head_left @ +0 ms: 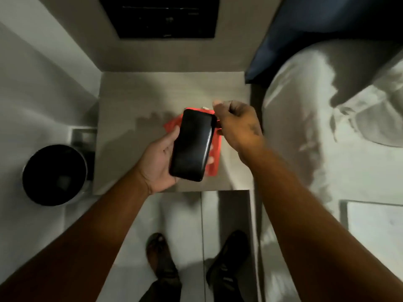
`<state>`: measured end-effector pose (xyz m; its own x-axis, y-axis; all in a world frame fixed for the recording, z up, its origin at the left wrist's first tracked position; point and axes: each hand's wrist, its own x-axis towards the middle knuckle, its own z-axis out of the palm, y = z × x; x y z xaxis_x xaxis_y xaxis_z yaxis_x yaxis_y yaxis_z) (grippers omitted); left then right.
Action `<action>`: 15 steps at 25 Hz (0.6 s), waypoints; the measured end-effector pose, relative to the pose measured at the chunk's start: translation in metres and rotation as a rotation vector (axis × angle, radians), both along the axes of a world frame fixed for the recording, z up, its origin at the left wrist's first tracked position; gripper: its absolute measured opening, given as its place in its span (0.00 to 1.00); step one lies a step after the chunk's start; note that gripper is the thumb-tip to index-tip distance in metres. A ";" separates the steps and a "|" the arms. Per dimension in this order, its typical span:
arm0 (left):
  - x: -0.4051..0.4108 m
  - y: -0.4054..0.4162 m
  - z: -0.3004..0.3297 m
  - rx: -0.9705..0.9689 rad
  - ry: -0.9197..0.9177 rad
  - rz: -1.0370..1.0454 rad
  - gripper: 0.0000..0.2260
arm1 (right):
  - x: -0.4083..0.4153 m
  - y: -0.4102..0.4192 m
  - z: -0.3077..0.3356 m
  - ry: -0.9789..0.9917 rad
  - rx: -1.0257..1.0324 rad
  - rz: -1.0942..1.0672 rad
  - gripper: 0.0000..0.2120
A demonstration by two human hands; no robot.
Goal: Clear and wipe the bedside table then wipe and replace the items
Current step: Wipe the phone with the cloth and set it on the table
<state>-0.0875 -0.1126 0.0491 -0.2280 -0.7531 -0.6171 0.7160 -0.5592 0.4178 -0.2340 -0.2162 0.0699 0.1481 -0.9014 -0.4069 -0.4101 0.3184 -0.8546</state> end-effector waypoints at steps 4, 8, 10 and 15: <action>0.057 0.036 -0.054 0.125 -0.042 0.143 0.26 | 0.051 0.008 -0.087 0.680 -0.234 0.387 0.23; 0.073 0.036 -0.078 0.148 0.019 0.198 0.30 | 0.052 0.038 -0.137 0.954 -0.367 0.463 0.30; 0.072 0.027 -0.083 0.192 0.015 0.244 0.31 | 0.040 0.049 -0.141 0.807 -0.390 0.402 0.24; 0.048 0.010 -0.084 0.242 -0.047 0.266 0.26 | 0.033 0.114 -0.107 0.234 -0.314 0.382 0.24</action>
<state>-0.0392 -0.1025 -0.0346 -0.0110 -0.6134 -0.7897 0.8328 -0.4427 0.3323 -0.2013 -0.1025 -0.0371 0.4262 -0.8847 -0.1887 -0.6374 -0.1457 -0.7566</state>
